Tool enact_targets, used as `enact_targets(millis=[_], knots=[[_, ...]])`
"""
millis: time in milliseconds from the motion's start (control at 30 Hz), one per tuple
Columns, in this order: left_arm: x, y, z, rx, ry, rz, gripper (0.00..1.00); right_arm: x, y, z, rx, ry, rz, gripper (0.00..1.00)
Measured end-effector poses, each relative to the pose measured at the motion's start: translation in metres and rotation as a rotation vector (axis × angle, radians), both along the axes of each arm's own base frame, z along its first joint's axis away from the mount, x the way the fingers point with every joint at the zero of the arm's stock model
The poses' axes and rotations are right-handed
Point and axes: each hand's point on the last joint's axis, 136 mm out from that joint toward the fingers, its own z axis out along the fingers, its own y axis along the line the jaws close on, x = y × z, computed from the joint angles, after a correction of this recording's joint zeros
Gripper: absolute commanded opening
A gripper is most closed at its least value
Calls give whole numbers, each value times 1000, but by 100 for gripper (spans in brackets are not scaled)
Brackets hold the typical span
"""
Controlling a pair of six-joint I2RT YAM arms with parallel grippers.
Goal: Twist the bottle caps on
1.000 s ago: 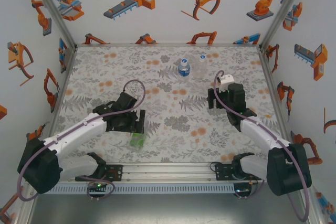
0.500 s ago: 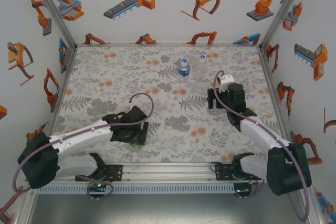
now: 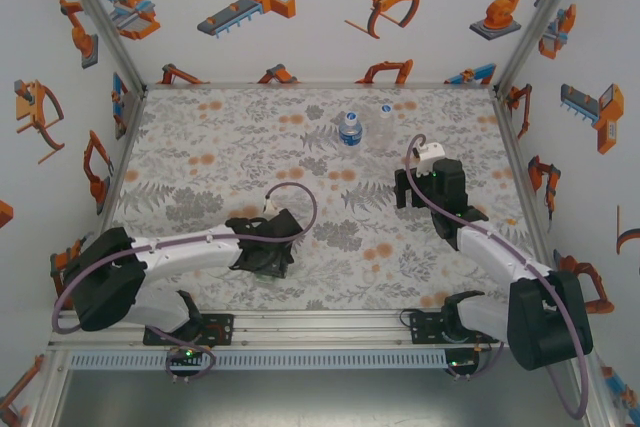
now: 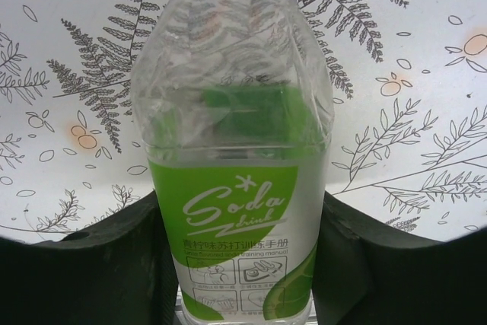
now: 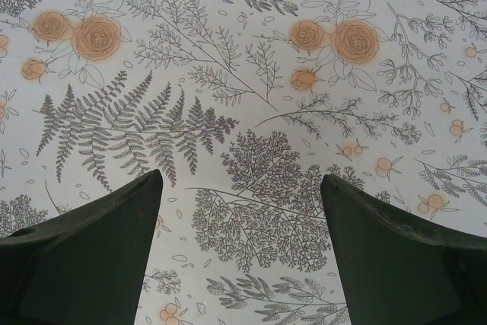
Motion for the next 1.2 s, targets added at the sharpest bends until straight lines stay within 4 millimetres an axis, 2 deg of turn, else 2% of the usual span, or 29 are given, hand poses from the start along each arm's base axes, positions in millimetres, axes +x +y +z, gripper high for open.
enact_targets(millis=[133,200,300,500,667,833,1067,1200], knots=[[0,1,1,-1,-12,1,39,0,0,0,0,0,0,75],[1,4,3,2,-21,1,35,0,1,0,1,1,3,71],[2,8,7,18,-42,-16,31,-2,3,-2,5,10,15,71],[13,2,28,18,-112,-126,26,-3,2,-4,2,22,13,72],[28,-11,52,-40,-202,-245,26,-2,1,-3,-1,17,6,71],[34,-29,81,-188,-362,-416,22,-7,-2,9,25,-46,-8,70],[24,-24,82,-278,-514,-590,19,-18,-3,36,54,-120,-4,70],[17,-29,100,-340,-600,-650,19,-27,0,48,72,-136,25,67]])
